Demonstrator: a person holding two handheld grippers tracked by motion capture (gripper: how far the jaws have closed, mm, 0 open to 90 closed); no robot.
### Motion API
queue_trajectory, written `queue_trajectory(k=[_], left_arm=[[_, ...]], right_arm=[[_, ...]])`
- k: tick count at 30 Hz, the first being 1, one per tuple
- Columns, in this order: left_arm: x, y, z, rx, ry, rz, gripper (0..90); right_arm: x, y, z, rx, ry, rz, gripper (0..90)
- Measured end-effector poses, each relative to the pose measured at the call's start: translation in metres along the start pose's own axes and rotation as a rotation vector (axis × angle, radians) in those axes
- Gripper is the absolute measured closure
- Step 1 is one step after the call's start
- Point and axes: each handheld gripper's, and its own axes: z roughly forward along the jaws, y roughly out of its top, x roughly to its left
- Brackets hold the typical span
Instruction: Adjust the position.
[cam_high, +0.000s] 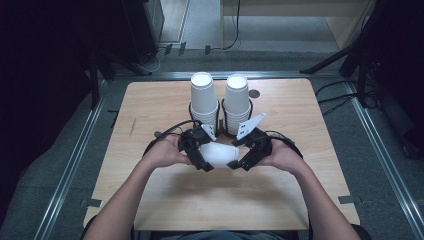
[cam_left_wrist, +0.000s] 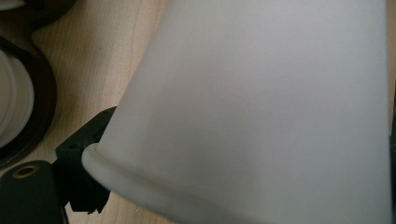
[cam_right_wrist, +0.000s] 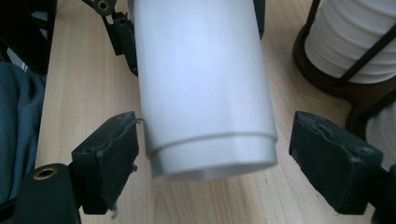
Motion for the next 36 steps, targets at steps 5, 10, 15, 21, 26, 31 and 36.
queue_trajectory(k=[5, 10, 15, 21, 26, 31, 36], left_arm=[[-0.002, 0.002, 0.005, 0.010, -0.001, 0.015, 7.7], [-0.006, 0.005, 0.008, 0.010, 0.013, 0.035, 7.6], [-0.006, 0.006, 0.009, 0.020, 0.022, 0.038, 7.2], [-0.006, 0.004, 0.007, 0.011, 0.003, 0.018, 6.7], [-0.005, -0.001, 0.001, -0.084, 0.046, 0.005, 0.0], [-0.001, -0.005, -0.006, -0.165, 0.013, -0.030, 0.0], [0.001, -0.009, -0.011, -0.218, 0.002, -0.039, 0.0]], right_arm=[[0.001, 0.002, 0.008, 0.021, 0.011, -0.010, 16.1], [0.003, 0.005, 0.017, 0.044, 0.013, -0.025, 15.8], [0.005, 0.006, 0.020, 0.051, 0.006, -0.036, 19.2], [0.006, 0.006, 0.018, 0.044, 0.016, -0.037, 22.4], [0.006, 0.006, 0.013, 0.012, 0.005, -0.035, 22.8], [0.004, 0.003, 0.008, -0.009, -0.001, -0.026, 23.0], [0.002, 0.003, 0.002, -0.043, 0.005, -0.021, 23.1]])
